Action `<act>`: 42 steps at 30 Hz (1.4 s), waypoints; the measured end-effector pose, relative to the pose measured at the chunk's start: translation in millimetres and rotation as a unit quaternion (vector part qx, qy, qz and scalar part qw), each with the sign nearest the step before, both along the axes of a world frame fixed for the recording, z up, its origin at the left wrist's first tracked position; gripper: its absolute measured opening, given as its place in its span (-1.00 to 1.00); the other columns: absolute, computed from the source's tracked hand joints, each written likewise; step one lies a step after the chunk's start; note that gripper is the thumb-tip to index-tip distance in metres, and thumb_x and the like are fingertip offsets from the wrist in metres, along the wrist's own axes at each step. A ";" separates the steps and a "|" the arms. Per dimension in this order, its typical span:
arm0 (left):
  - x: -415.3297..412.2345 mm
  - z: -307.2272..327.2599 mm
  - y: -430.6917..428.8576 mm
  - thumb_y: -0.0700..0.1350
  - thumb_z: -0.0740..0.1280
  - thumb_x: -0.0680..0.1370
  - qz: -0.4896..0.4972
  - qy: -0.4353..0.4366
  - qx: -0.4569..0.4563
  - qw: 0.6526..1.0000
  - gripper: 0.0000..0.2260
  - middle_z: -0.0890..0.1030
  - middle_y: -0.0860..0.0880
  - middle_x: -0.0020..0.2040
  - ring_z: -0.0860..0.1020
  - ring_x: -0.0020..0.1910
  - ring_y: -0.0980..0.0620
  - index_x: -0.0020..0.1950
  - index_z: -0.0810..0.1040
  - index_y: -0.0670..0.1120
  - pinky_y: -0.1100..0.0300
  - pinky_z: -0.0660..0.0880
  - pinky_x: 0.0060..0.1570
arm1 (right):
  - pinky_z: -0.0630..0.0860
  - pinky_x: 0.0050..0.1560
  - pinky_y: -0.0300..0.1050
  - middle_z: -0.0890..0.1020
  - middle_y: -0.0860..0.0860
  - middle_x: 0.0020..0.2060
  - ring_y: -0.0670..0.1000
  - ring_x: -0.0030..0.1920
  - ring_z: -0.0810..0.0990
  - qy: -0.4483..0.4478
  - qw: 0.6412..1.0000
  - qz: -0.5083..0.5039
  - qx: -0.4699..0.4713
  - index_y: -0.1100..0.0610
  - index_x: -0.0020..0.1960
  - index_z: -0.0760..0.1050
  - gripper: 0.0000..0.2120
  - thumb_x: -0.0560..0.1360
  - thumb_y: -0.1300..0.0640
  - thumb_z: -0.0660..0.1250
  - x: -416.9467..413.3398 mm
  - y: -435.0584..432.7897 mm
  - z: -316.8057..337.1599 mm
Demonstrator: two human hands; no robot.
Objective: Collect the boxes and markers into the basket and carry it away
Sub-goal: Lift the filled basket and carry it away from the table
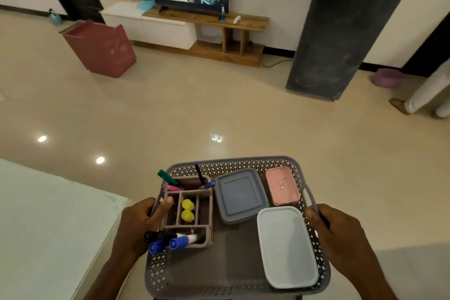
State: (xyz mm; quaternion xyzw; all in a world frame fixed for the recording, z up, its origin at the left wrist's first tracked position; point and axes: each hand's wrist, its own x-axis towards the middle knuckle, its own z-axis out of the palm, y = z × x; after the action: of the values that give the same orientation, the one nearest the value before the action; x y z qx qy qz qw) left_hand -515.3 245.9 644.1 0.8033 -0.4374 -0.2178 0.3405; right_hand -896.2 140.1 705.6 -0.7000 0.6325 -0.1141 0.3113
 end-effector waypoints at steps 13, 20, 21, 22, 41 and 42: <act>34.1 -1.8 -111.0 0.42 0.15 0.41 0.063 0.005 -0.001 0.998 -0.47 0.49 0.16 -0.52 0.44 -0.50 0.20 -0.43 0.36 -0.02 0.26 0.31 -0.45 | 0.35 -0.31 -0.20 0.59 -0.16 -0.40 -0.16 -0.31 0.53 -0.013 0.999 0.041 -0.017 -0.06 -0.14 0.59 -0.85 0.57 0.06 0.30 51.1 -147.8 -7.5; 46.2 -1.7 -160.4 0.28 0.25 0.49 0.085 0.013 0.018 0.996 -0.56 0.49 0.19 -0.51 0.45 -0.49 0.21 -0.41 0.37 -0.02 0.38 0.37 -0.46 | 0.31 -0.35 -0.16 0.54 -0.14 -0.46 -0.11 -0.36 0.51 -0.016 0.998 0.052 -0.027 -0.02 -0.15 0.59 -0.85 0.57 0.07 0.31 76.4 -217.1 -9.9; 47.8 -1.7 -166.5 0.28 0.25 0.49 0.093 0.016 0.019 0.995 -0.55 0.48 0.18 -0.52 0.45 -0.49 0.21 -0.41 0.36 -0.02 0.40 0.37 -0.44 | 0.31 -0.35 -0.15 0.54 -0.13 -0.46 -0.10 -0.36 0.50 -0.015 0.998 0.057 -0.025 -0.01 -0.15 0.59 -0.85 0.57 0.07 0.31 79.8 -226.8 -10.9; 49.5 -3.0 -174.1 0.29 0.27 0.50 0.101 0.017 0.021 0.994 -0.53 0.48 0.17 -0.52 0.44 -0.49 0.20 -0.41 0.35 -0.02 0.40 0.36 -0.45 | 0.32 -0.35 -0.15 0.54 -0.13 -0.46 -0.09 -0.36 0.50 -0.014 0.998 0.064 -0.023 -0.01 -0.15 0.59 -0.85 0.57 0.06 0.31 83.8 -239.6 -12.2; 64.4 1.2 -332.6 0.23 0.31 0.57 0.282 0.035 0.002 0.959 -0.54 0.41 0.08 -0.56 0.39 -0.52 0.13 -0.40 0.40 -0.03 0.18 0.32 -0.41 | 0.41 -0.27 -0.09 0.58 -0.07 -0.42 0.01 -0.32 0.54 -0.046 0.962 0.266 -0.026 0.02 -0.12 0.61 -0.83 0.59 0.08 0.29 187.5 -515.7 -28.0; 66.7 3.5 -338.9 0.28 0.29 0.54 0.295 0.045 -0.003 0.955 -0.53 0.41 0.07 -0.54 0.38 -0.52 0.12 -0.39 0.41 -0.05 0.17 0.33 -0.41 | 0.41 -0.29 -0.11 0.57 -0.06 -0.43 0.01 -0.33 0.54 -0.051 0.960 0.274 -0.025 0.02 -0.16 0.59 -0.81 0.60 0.07 0.28 196.9 -528.5 -27.7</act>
State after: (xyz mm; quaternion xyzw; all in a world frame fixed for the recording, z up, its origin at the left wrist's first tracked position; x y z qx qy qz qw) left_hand -448.6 -93.0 647.6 0.8849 -0.1660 -0.1424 0.4112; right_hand -699.3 -388.4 677.9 -0.8474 0.3967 -0.0760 0.3446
